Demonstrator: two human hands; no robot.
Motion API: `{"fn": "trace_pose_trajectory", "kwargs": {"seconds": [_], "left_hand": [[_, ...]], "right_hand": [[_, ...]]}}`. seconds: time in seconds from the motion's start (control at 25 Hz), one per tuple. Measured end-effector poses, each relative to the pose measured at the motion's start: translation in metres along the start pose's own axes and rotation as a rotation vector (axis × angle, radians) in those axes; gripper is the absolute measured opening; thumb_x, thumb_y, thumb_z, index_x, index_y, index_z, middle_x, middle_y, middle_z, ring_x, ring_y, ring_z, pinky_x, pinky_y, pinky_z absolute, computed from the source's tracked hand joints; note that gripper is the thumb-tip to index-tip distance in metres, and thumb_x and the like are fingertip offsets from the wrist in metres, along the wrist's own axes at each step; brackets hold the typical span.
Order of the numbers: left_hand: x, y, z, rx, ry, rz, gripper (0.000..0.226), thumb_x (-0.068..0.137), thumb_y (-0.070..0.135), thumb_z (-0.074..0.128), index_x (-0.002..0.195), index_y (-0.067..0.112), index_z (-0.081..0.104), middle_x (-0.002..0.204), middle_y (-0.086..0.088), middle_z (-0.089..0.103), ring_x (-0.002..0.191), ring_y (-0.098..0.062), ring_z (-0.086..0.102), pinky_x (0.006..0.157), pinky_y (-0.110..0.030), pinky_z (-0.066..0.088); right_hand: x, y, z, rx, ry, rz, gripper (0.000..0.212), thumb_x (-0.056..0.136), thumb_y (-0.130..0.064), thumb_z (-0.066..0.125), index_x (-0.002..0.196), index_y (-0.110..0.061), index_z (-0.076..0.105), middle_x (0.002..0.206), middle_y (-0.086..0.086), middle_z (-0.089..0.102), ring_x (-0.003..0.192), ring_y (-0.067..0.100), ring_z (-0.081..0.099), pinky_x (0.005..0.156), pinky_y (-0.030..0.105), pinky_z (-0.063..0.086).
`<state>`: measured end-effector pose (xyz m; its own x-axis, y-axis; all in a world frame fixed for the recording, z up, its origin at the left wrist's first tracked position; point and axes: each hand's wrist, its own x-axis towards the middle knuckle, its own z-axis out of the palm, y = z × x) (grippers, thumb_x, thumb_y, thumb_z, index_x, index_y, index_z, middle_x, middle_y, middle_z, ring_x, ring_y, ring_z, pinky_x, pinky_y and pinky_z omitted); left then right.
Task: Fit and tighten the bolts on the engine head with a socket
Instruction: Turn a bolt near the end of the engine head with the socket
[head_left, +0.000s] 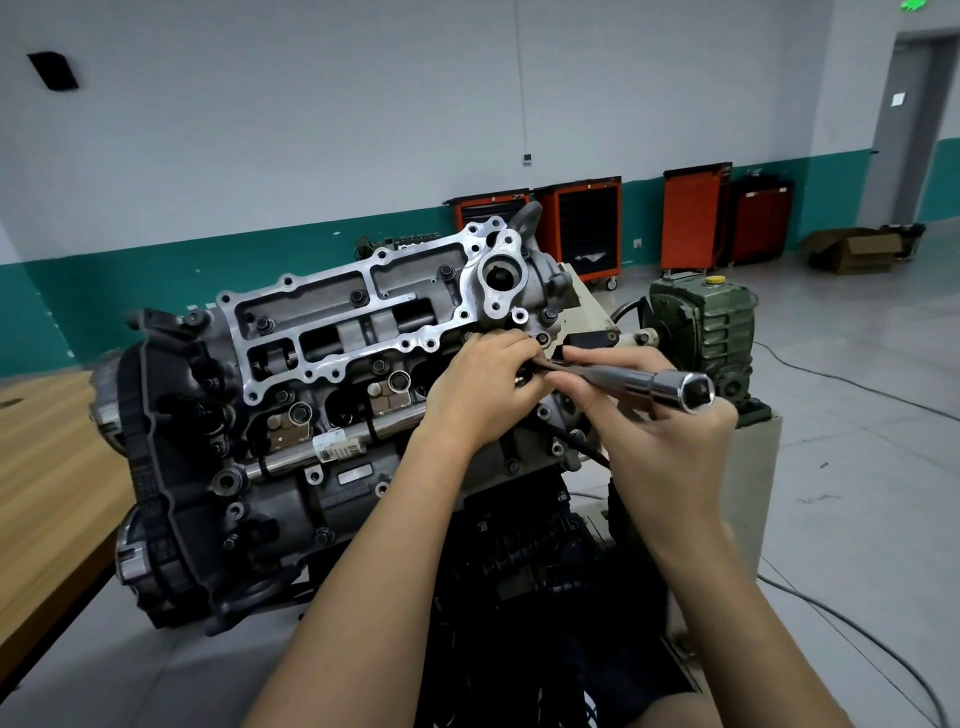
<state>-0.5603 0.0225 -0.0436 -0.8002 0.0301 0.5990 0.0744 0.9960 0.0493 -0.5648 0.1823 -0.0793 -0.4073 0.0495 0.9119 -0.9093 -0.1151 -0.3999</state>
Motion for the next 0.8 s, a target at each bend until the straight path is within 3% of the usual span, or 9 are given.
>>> {"fn": "trace_pose_trajectory", "kwargs": {"seconds": [0.16, 0.28, 0.44, 0.56, 0.68, 0.8], "left_hand": [[0.0, 0.001, 0.0, -0.002, -0.01, -0.01, 0.032, 0.081, 0.033, 0.044, 0.098, 0.014, 0.064, 0.104, 0.004, 0.064, 0.1, -0.016, 0.054, 0.09, -0.028, 0.036], [0.001, 0.001, -0.002, -0.015, -0.026, -0.008, 0.025, 0.085, 0.027, 0.051, 0.102, 0.016, 0.064, 0.104, 0.005, 0.064, 0.101, -0.016, 0.054, 0.091, -0.029, 0.036], [0.004, 0.001, -0.006, -0.005, -0.063, 0.013, 0.026, 0.089, 0.02, 0.048, 0.11, 0.014, 0.061, 0.105, 0.001, 0.063, 0.101, -0.019, 0.054, 0.091, -0.034, 0.037], [0.003, 0.009, -0.008, -0.038, 0.005, 0.019, 0.018, 0.093, 0.018, 0.05, 0.104, 0.01, 0.061, 0.102, -0.005, 0.064, 0.098, -0.025, 0.056, 0.083, -0.032, 0.037], [0.002, 0.027, -0.015, -0.086, 0.156, 0.077, 0.014, 0.089, 0.014, 0.055, 0.094, 0.003, 0.062, 0.086, -0.012, 0.065, 0.082, -0.031, 0.057, 0.066, -0.025, 0.029], [0.001, 0.049, -0.025, -0.107, 0.208, 0.051, 0.024, 0.09, 0.027, 0.046, 0.089, 0.007, 0.059, 0.077, -0.008, 0.057, 0.071, -0.025, 0.05, 0.06, -0.029, 0.032]], "right_hand": [[-0.007, -0.002, 0.003, -0.04, -0.069, -0.075, 0.018, 0.089, -0.004, 0.062, 0.104, 0.003, 0.068, 0.106, 0.004, 0.07, 0.1, 0.014, 0.067, 0.087, 0.035, 0.055], [0.0, 0.0, 0.002, -0.057, -0.033, -0.101, 0.013, 0.084, -0.002, 0.07, 0.095, 0.004, 0.072, 0.094, 0.007, 0.073, 0.085, 0.018, 0.07, 0.075, 0.036, 0.057], [0.016, -0.003, 0.005, -0.167, 0.011, -0.172, 0.014, 0.08, -0.009, 0.075, 0.086, 0.003, 0.074, 0.077, 0.01, 0.072, 0.062, 0.013, 0.064, 0.062, 0.02, 0.05], [0.028, -0.008, 0.006, -0.152, 0.009, -0.214, 0.013, 0.084, -0.009, 0.07, 0.086, 0.005, 0.071, 0.079, 0.009, 0.072, 0.065, 0.019, 0.068, 0.063, 0.027, 0.053], [0.044, -0.022, 0.003, -0.022, 0.008, -0.174, 0.008, 0.092, -0.006, 0.061, 0.096, 0.001, 0.064, 0.081, 0.007, 0.069, 0.07, 0.019, 0.068, 0.061, 0.031, 0.054], [0.062, -0.048, 0.001, 0.159, 0.023, -0.133, 0.009, 0.099, -0.012, 0.048, 0.096, -0.009, 0.056, 0.074, 0.001, 0.06, 0.065, 0.016, 0.061, 0.058, 0.031, 0.05]]}}
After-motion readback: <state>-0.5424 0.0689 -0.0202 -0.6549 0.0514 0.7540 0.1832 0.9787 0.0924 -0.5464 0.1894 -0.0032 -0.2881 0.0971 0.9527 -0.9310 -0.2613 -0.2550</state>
